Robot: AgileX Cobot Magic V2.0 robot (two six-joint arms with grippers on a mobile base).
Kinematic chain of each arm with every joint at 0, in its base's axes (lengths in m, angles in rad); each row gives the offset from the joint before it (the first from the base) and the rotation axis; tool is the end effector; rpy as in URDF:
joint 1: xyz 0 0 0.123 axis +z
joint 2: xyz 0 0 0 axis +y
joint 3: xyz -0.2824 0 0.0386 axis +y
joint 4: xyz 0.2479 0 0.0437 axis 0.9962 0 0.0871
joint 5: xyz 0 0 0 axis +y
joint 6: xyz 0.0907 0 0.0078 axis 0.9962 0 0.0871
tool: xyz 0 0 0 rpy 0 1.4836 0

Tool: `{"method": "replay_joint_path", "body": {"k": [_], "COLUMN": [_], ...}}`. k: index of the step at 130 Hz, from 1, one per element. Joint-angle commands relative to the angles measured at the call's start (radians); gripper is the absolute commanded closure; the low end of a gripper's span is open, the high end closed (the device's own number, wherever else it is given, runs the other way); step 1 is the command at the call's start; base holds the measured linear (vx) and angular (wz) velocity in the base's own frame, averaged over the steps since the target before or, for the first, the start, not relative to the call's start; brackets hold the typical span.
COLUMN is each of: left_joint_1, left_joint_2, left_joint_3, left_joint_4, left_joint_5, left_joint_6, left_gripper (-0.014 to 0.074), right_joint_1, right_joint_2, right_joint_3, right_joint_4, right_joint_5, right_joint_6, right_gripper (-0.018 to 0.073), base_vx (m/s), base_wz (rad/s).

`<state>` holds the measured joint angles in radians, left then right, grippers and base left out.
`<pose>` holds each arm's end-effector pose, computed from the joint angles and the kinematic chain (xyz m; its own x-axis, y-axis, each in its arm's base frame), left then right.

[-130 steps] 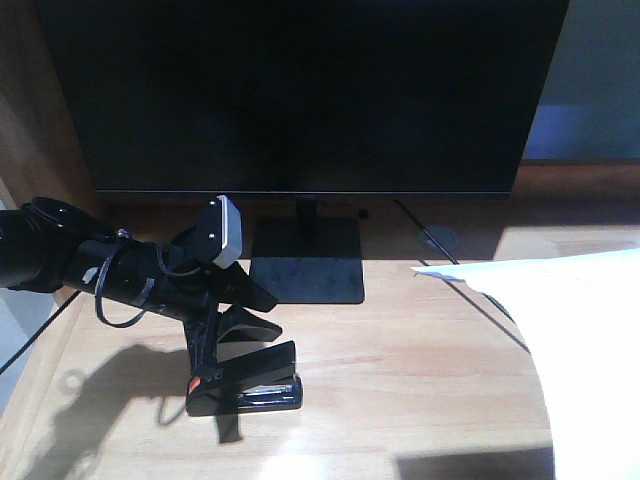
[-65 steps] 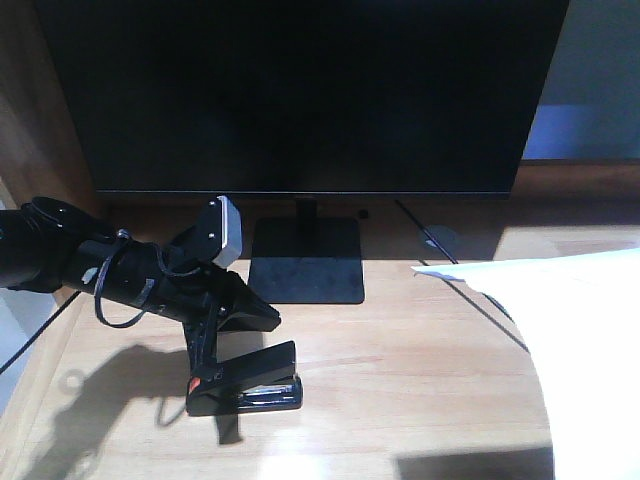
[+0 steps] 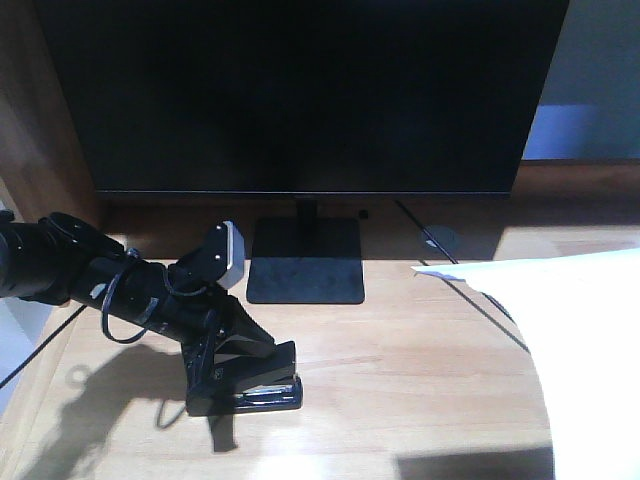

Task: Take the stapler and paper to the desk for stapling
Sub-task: 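Set the stapler down on the desk in front of the monitor stand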

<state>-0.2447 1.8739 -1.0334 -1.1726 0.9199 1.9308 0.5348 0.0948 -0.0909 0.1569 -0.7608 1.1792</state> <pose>0.3137 -0.1472 0.1673 -0.1837 0.6227 -0.7606 0.9819 0.1528 -0.1120 0.0319 0.0075 0.2981 -0.2525 0.9617 -0.1063 -0.7368 -0.1199 0.6653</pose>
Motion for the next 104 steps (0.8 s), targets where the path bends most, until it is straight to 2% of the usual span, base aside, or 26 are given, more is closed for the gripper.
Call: {"method": "replay_joint_path", "body": {"k": [1,104], "left_joint_1": [-0.003,-0.003], "left_joint_2": [-0.036,-0.037], "left_joint_3": [-0.013,-0.013], "left_joint_4": [-0.040,-0.041], "left_joint_5": [0.038,0.037], "left_joint_6": [-0.011,-0.011], "left_gripper": [0.0604,0.0604], "right_joint_1": [-0.006,-0.006], "right_joint_2": [0.012,0.012], "right_joint_3": [-0.028,-0.028], "right_joint_4": [-0.020,-0.020], "right_joint_5": [-0.045,-0.045], "right_joint_6": [-0.015,-0.015], "right_gripper": [0.0565,0.0565], "base_vx": [0.00,0.00], "base_wz": [0.00,0.00]}}
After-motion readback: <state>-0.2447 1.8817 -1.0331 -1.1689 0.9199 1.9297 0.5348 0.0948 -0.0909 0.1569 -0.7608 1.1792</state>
